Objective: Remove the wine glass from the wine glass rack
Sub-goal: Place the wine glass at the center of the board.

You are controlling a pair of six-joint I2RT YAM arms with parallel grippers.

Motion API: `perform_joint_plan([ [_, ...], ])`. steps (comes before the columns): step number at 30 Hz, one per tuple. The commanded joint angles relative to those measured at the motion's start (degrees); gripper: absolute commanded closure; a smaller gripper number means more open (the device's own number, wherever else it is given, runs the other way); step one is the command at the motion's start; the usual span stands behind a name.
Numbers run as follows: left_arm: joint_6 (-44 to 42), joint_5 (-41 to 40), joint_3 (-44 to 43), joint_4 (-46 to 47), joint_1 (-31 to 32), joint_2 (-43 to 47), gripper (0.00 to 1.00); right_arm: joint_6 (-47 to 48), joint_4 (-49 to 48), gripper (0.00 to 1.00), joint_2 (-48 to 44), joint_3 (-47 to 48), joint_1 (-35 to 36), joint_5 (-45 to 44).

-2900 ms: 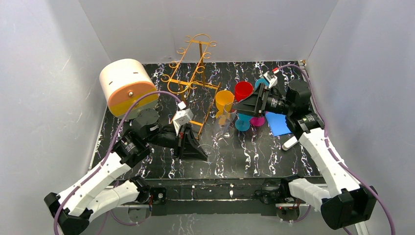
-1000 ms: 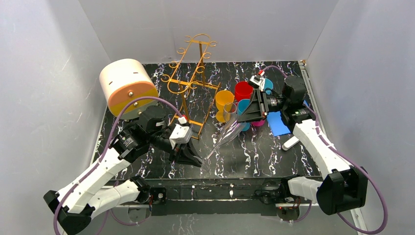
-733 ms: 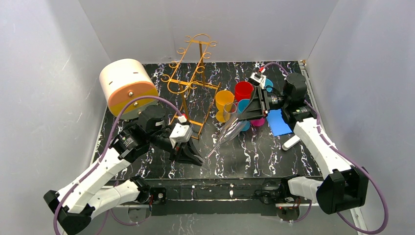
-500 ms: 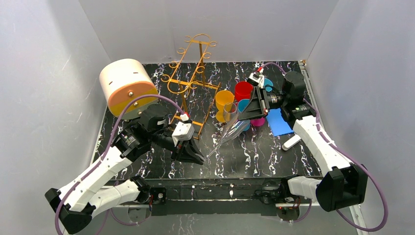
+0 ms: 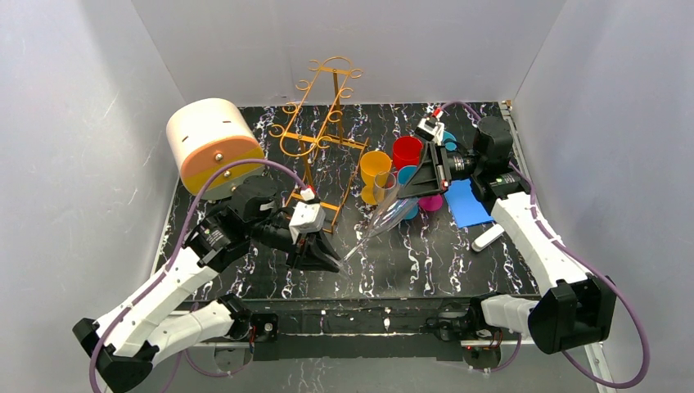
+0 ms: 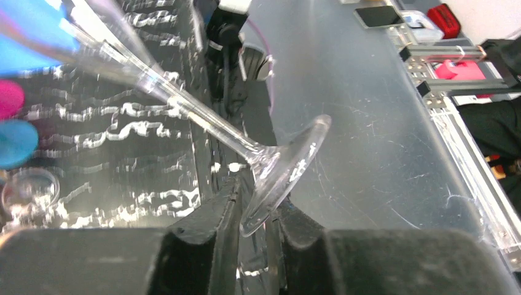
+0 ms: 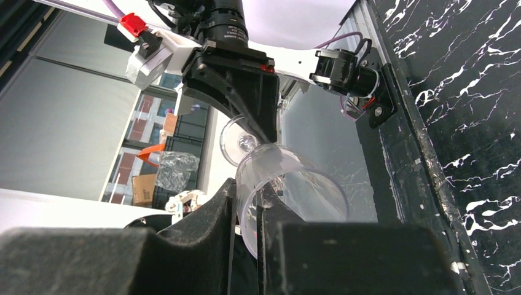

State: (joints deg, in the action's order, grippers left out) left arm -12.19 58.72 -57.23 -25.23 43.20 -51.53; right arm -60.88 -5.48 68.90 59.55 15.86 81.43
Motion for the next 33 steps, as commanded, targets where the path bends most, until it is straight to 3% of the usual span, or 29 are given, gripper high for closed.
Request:
perform_joint_plan([
  [1,3.1,-18.1,0.4,0.1,-2.0,-0.4,0.74,7.1,9.7,0.99,-3.7,1.8,2.9,1.6],
  [3,3.7,-19.2,0.5,-1.4,-2.0,0.8,0.56,12.5,15.3,0.99,-3.5,2.5,2.9,0.3],
  [4,4.2,-19.6,0.5,-1.7,-2.0,1.6,0.52,13.7,17.2,0.99,-3.5,2.8,2.9,-0.6],
  [9,4.5,-20.5,1.4,-3.2,-2.0,4.1,0.41,14.5,18.3,0.99,-4.7,2.5,2.9,-3.1],
  [21,1.5,-20.2,0.0,-11.0,-2.0,5.3,0.34,15.7,20.1,0.99,-4.5,3.4,2.7,-5.1],
  [30,-1.0,-25.0,-3.5,-18.8,-2.0,5.3,0.33,20.3,27.2,0.99,-3.0,7.5,1.7,-8.5],
  [33,-0.4,-25.9,-4.1,-18.9,-2.0,5.4,0.32,24.6,34.3,0.99,-2.3,10.1,1.7,-12.4],
])
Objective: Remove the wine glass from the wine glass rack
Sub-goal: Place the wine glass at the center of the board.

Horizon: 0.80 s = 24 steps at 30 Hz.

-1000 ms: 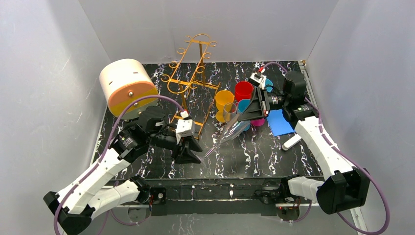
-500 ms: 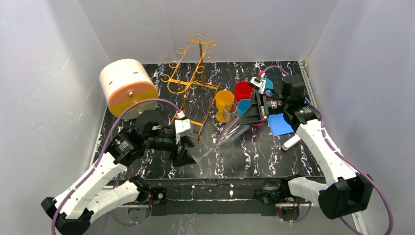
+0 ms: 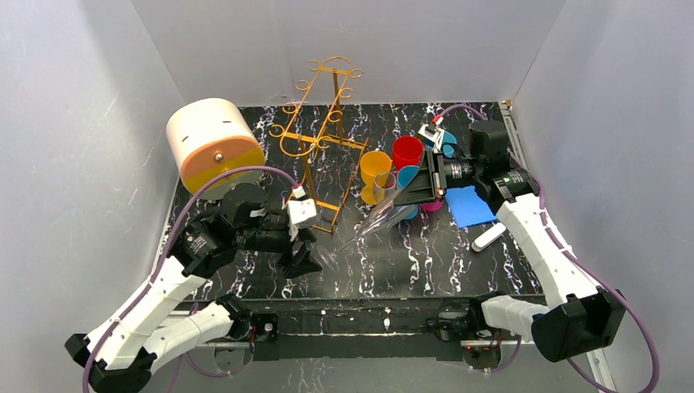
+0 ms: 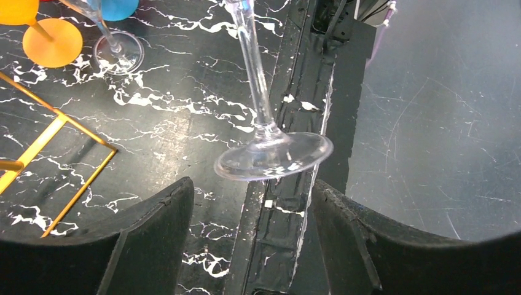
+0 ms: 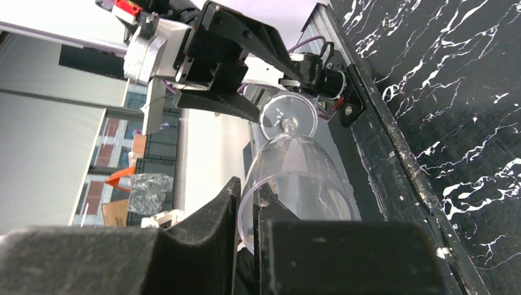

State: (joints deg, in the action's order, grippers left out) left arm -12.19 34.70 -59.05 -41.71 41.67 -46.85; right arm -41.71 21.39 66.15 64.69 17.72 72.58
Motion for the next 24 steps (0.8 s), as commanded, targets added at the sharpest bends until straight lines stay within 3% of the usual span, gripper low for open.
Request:
perform_joint_plan([
  [1,-0.2,-2.0,-2.5,-2.6,-0.5,0.6,0.32,7.0,9.7,0.99,0.7,6.0,-0.1,-4.9],
  [6,2.0,-2.9,-3.3,-0.8,-0.5,0.6,0.3,13.6,20.4,0.99,0.5,10.6,-0.1,-15.5],
  [10,6.6,-8.2,-3.8,3.7,-0.5,0.5,0.28,17.0,27.3,0.99,-0.3,12.4,-0.1,-25.5],
  [11,7.7,-9.5,-3.8,4.3,-0.5,0.4,0.25,18.1,29.5,0.99,-0.8,12.8,-0.1,-27.8],
  [12,8.8,-11.0,-3.8,4.7,-0.5,0.3,0.09,18.8,30.7,0.99,-1.3,13.0,-0.1,-29.8],
  [14,10.6,-13.8,-3.4,5.2,-0.5,0.4,0.02,19.6,32.3,0.99,-2.4,13.2,-0.1,-34.0],
  [24,19.6,-32.1,-0.4,9.3,-0.5,2.3,0.02,20.7,42.1,0.99,-1.5,17.8,0.0,-49.3],
])
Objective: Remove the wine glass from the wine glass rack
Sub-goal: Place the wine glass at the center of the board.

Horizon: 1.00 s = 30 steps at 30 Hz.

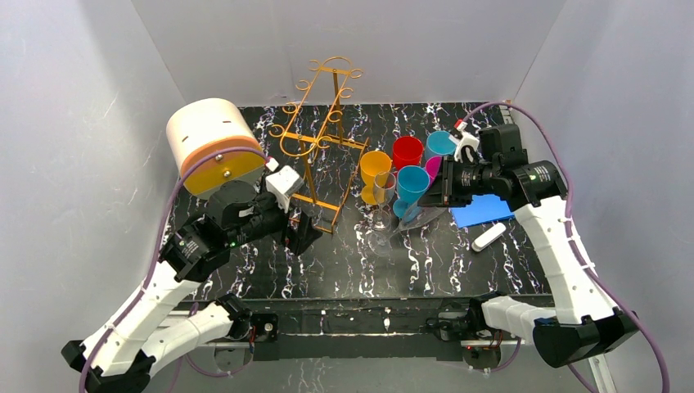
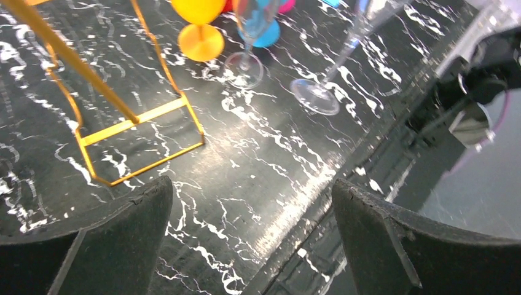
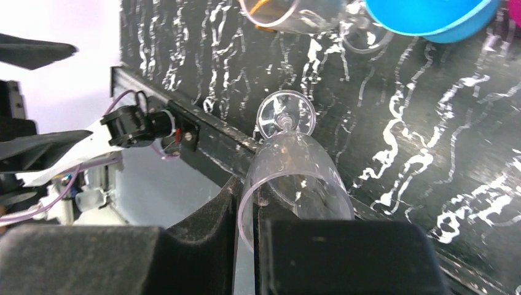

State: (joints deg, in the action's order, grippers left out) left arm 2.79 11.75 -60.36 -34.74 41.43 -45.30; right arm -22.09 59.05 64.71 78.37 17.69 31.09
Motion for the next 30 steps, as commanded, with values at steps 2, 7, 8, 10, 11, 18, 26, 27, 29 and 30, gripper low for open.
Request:
perform_joint_plan([
  [2,6.0,-13.7,1.0,2.6,-0.3,-0.1,0.02,1.5,6.5,0.99,0.4,5.4,0.0,-10.8],
  [7,6.9,-13.5,1.3,4.8,-0.2,-1.3,0.02,2.6,9.3,0.99,-0.9,6.2,-0.1,-19.7],
  [8,7.0,-12.7,1.7,4.5,-0.2,-0.9,0.02,2.6,9.5,0.99,-1.2,6.2,0.0,-21.0],
  [10,7.6,-12.4,2.9,3.9,-0.3,0.6,0.02,2.3,9.5,0.99,-1.5,5.4,0.0,-22.8],
  [11,8.1,-12.9,3.6,3.7,-0.3,1.5,0.02,2.2,9.3,0.99,-1.6,4.9,0.0,-23.7],
  [18,13.0,-22.6,5.1,3.4,-0.2,5.8,0.02,1.4,5.2,0.99,-0.2,4.6,0.4,-21.7],
  [26,13.4,-26.8,4.3,1.3,-0.2,4.2,0.01,-3.5,2.5,0.99,1.1,3.1,11.5,-37.1],
  [27,13.3,-26.8,4.2,1.2,-0.2,4.0,0.02,-4.4,2.6,0.99,1.5,2.9,13.7,-39.3],
  [29,13.4,-26.8,4.0,1.3,-0.3,3.6,0.02,-6.3,2.3,0.99,2.2,2.5,17.7,-44.0],
  [30,13.5,-26.7,4.0,1.3,-0.3,3.6,0.02,-7.3,2.1,0.99,2.5,2.4,19.4,-45.8],
])
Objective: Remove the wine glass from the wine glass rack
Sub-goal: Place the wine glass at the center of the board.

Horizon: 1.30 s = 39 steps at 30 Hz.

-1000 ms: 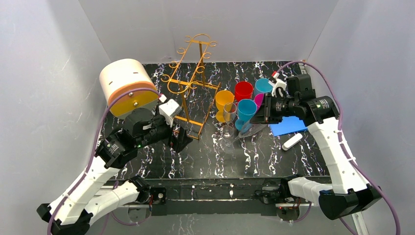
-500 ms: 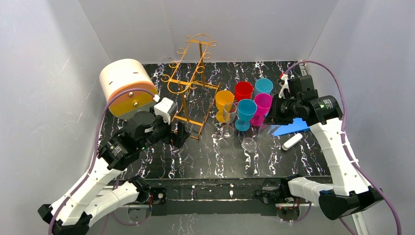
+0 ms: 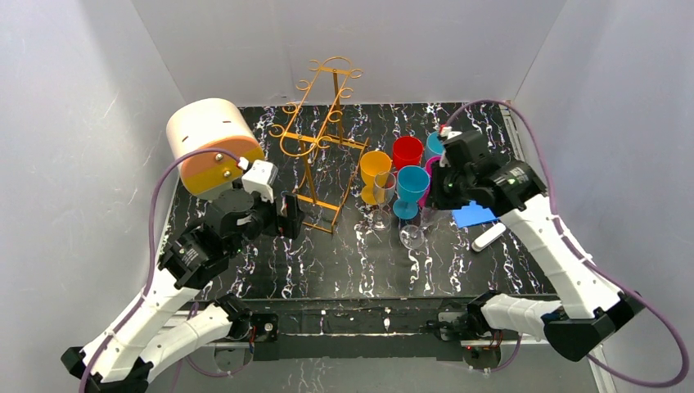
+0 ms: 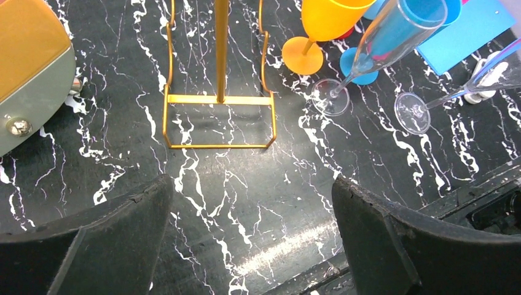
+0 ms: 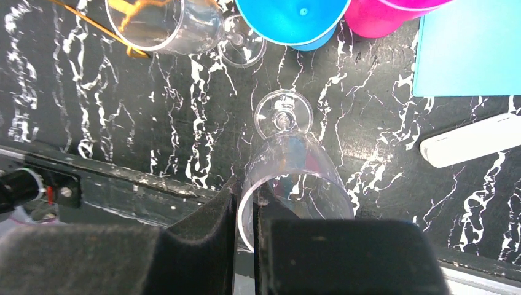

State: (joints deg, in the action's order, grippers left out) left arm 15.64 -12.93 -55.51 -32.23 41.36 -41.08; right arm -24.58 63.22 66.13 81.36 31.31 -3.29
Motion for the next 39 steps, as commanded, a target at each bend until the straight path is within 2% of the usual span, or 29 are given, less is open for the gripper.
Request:
perform_joint_plan([
  [1,0.7,-2.2,-0.9,-1.3,-0.2,-0.6,0.02,-5.7,-2.4,0.99,1.3,-0.7,7.1,-12.9],
  [10,1.9,-4.4,-0.9,-2.9,-0.2,0.8,0.02,-10.2,-9.7,0.99,4.4,-6.4,14.8,-16.9],
  [20,2.2,-2.3,-0.9,-3.5,-0.1,-0.2,0.02,-7.5,-14.5,0.99,4.2,-9.2,15.2,-18.2],
  [34,1.5,-2.2,0.0,-4.3,-0.2,-2.1,0.02,-3.0,-12.7,0.99,9.0,-6.1,15.2,-16.7],
  [36,1.2,-2.1,0.0,-4.3,-0.2,-2.0,0.02,-1.7,-12.5,0.95,9.3,-5.4,15.2,-16.5],
  [39,1.1,-2.0,-0.4,-4.1,-0.2,-2.3,0.02,-1.2,-11.1,0.85,9.9,-4.3,15.2,-16.4],
])
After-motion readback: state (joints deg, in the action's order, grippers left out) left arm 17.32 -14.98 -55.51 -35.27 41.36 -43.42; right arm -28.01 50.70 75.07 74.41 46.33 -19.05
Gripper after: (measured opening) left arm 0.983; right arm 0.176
